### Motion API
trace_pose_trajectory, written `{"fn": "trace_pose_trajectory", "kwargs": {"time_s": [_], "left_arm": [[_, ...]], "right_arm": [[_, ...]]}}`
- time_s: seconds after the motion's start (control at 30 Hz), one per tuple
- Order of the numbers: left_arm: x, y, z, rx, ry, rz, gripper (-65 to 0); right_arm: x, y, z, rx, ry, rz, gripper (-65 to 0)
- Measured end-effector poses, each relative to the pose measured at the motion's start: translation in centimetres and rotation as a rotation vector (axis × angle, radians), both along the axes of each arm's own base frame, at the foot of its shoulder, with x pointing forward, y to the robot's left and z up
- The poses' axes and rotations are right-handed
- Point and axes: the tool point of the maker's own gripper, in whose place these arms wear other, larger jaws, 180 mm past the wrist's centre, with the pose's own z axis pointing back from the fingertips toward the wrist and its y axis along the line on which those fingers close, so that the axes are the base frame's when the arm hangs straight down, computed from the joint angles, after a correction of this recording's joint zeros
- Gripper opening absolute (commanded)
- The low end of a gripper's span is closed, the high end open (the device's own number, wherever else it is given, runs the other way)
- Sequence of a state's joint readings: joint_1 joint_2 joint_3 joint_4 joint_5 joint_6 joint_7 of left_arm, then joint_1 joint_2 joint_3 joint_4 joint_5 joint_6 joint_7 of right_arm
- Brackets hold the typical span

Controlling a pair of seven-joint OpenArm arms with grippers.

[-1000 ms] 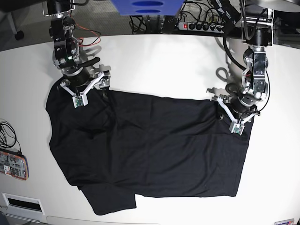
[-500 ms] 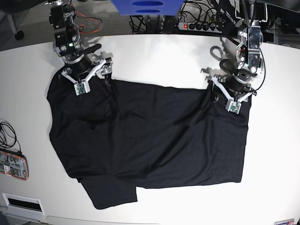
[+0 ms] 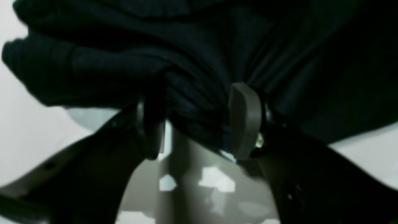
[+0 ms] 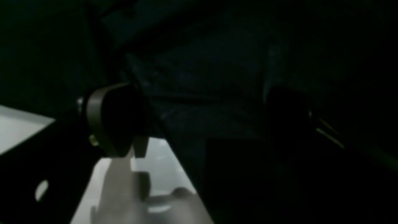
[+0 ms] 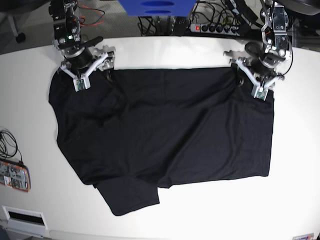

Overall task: Fold the T-shirt properly
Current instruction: 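Pull the held shirt edge back toward the robot with both grippers, then release the shirt and move the left gripper to the shirt's side edge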

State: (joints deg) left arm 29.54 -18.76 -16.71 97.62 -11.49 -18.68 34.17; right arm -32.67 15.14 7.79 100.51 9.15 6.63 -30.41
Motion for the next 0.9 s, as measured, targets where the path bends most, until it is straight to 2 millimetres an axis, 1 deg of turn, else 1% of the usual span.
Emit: {"fn": "trace_pose_trajectory", "kwargs": {"time_s": [0.13,0.27,0.33,0.43,0.6,0.67,0.77,0.83,0.9], "left_arm": [[-0.4,0.1,-0.1,-0.001,0.014,0.005,-33.3],[-0.4,0.1,0.0,-0.001,0.013,0.005,-33.3],[-0.4,0.1,0.1,0.004,0.016,0.008,-33.3],[-0.6,-0.5,0.4,0.033,0.028,0.007,-33.3],[-0.6,-0.5,0.6,0.057,0.036,0.003,-33.3],[-0.7,-0.5,0.9,0.079,0.046,-0.01,-33.3],[-1.9,-0.5,1.4,0.115,0.084,-0.01,-33.3],[-3.4,0.0,1.7,0.137,0.14,0.014,-33.3],[-4.2,0.4,2.1,0.155,0.176,0.04,-33.3]], "right_arm": [[-0.3,0.3,0.2,-0.006,0.018,0.009,-3.7],[-2.0,0.5,0.3,-0.002,0.032,0.015,-3.7],[-2.1,0.7,0.5,-0.007,0.047,0.021,-3.7],[-2.1,1.0,0.8,-0.004,0.05,0.029,-3.7],[-2.5,1.0,0.6,-0.01,0.074,0.034,-3.7],[-2.7,1.3,0.6,-0.014,0.097,0.045,-3.7],[-2.9,2.4,0.6,-0.005,0.101,0.069,-3.7],[-2.8,2.8,0.6,0.002,0.099,0.079,-3.7],[-2.8,3.2,0.6,0.008,0.097,0.086,-3.7]]}}
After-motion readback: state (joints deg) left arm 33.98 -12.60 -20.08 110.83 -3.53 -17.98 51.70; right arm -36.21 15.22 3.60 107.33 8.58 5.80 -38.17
